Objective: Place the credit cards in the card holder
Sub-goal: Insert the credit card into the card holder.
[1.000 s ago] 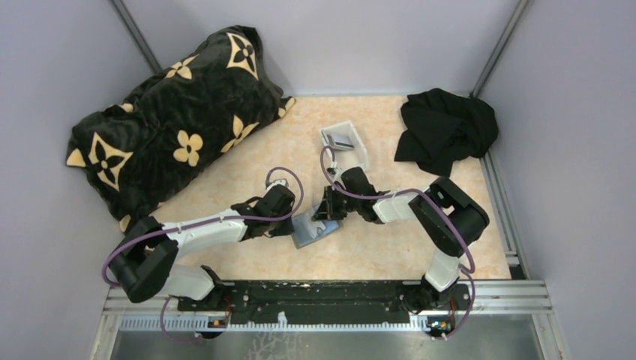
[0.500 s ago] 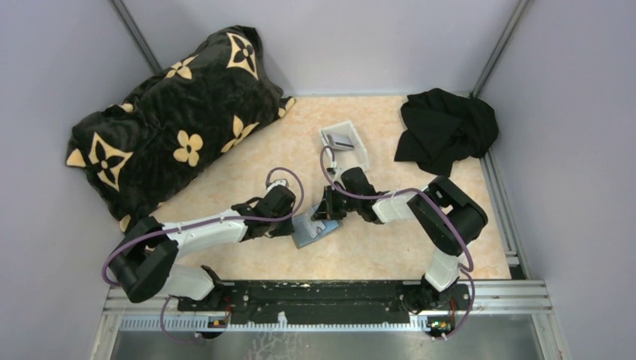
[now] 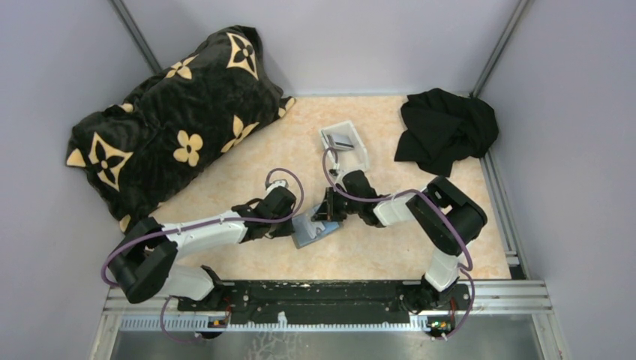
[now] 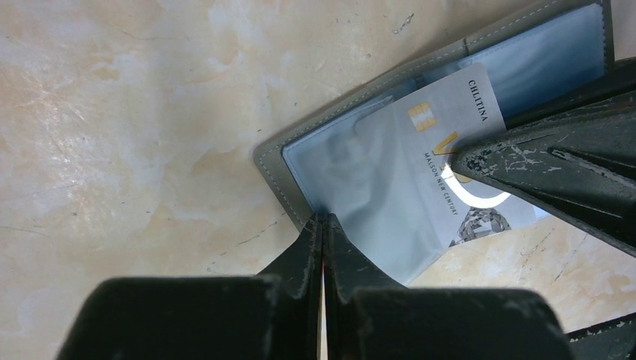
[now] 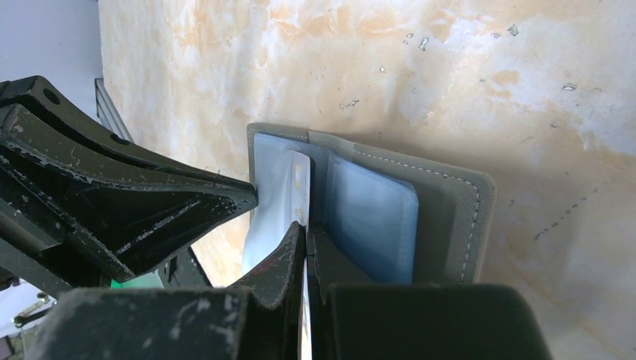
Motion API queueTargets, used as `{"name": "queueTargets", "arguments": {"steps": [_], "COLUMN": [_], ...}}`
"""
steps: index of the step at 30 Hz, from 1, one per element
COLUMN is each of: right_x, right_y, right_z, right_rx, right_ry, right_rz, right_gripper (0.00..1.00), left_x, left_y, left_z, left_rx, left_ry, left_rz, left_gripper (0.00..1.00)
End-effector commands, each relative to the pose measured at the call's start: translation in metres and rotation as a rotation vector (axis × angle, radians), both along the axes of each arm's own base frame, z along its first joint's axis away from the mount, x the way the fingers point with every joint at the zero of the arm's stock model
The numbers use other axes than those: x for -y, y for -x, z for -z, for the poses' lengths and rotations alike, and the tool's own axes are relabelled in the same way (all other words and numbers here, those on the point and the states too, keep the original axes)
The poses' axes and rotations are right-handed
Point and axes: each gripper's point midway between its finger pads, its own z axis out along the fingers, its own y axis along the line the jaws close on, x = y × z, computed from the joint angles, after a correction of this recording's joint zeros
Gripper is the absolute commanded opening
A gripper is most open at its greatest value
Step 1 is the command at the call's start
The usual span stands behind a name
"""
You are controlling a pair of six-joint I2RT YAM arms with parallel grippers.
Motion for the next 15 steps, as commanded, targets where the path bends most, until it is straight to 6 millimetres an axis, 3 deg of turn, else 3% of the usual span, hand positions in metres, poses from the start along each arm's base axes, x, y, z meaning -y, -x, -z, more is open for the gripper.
{"name": "queueTargets", "arguments": {"steps": [1, 7, 15], "right_x": [0.0002, -0.0023, 0.0023], "right_y": [0.0195, 0.0233, 0.0229], "right_z": [0.0157, 0.0188, 0.0185], "right_rx": [-0.021, -0.011, 0.016], "right_ry": [0.057, 0.109, 0.171], "right_rz": [-0.016, -0.019, -0.015], "right_gripper": [0.0, 0.01, 0.17], "left_x": [-0.031, -0.0305, -0.0313], "left_y": [0.0422, 0.0431, 0.0424], "left_z": [0.0383, 0.0367, 0.0343], "left_rx": [-0.154, -0.151, -0.137], "left_ry": [-0.141, -0.144, -0.142], "left_rz": [0.029, 0.032, 0.027], "left_gripper": [0.02, 0.01, 0.01]}}
